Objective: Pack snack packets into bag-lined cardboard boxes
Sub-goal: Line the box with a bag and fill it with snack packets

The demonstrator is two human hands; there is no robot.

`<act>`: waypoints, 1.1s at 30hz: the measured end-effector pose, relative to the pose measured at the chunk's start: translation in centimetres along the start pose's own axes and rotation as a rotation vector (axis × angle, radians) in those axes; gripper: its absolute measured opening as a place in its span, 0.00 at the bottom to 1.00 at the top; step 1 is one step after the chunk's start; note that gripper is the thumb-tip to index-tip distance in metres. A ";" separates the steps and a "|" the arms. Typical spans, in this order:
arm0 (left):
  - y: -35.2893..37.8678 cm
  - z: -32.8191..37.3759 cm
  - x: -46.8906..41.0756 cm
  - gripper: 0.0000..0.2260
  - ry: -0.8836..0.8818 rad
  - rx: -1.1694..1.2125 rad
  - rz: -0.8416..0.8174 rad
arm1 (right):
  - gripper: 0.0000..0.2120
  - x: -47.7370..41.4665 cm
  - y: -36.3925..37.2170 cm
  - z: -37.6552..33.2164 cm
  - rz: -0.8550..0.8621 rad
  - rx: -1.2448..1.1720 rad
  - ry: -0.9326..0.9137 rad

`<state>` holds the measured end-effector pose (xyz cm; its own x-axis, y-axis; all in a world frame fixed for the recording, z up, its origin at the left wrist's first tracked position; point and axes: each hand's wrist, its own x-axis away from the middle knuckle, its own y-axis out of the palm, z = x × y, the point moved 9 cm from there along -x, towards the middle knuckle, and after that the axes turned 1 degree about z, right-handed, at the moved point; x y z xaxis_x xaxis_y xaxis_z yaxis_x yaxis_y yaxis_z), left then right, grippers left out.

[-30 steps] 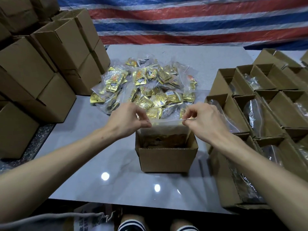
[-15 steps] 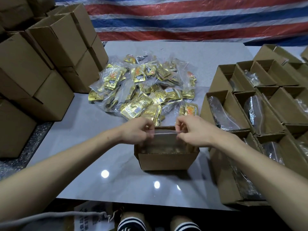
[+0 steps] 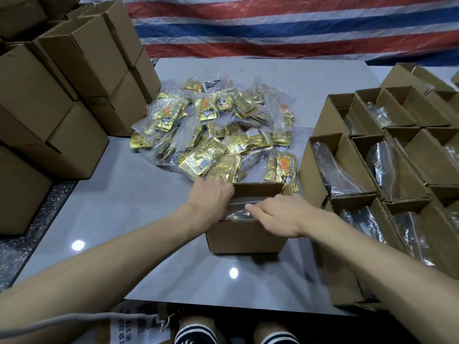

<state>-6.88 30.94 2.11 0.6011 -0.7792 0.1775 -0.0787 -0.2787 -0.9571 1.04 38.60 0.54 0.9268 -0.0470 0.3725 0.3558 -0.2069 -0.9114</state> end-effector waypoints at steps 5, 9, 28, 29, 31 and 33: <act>-0.2 1.1 -0.2 0.02 0.065 -0.057 0.016 | 0.47 0.0 1.9 -0.6 -0.208 0.011 -0.013; -0.3 1.5 -0.7 0.05 0.109 0.007 0.014 | 0.52 0.0 3.4 -0.7 -0.430 -0.078 0.103; 7.7 3.8 0.0 0.16 0.171 0.378 -0.810 | 0.25 -1.8 -5.3 4.2 0.410 -0.659 0.070; 7.8 3.6 0.1 0.16 0.173 0.381 -0.814 | 0.26 -1.8 -6.3 5.8 0.543 -0.748 0.127; 7.9 3.1 0.2 0.13 0.171 0.381 -0.815 | 0.25 -2.5 -7.1 9.0 0.712 -0.864 0.270; 8.4 2.7 0.3 0.10 0.163 0.363 -0.833 | 0.22 -4.6 -6.2 10.9 0.656 -0.930 0.401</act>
<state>-5.19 29.93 -6.51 0.2303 -0.4832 0.8447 0.6000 -0.6129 -0.5141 -4.11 50.74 2.59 0.7371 -0.6728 0.0636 -0.5442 -0.6467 -0.5344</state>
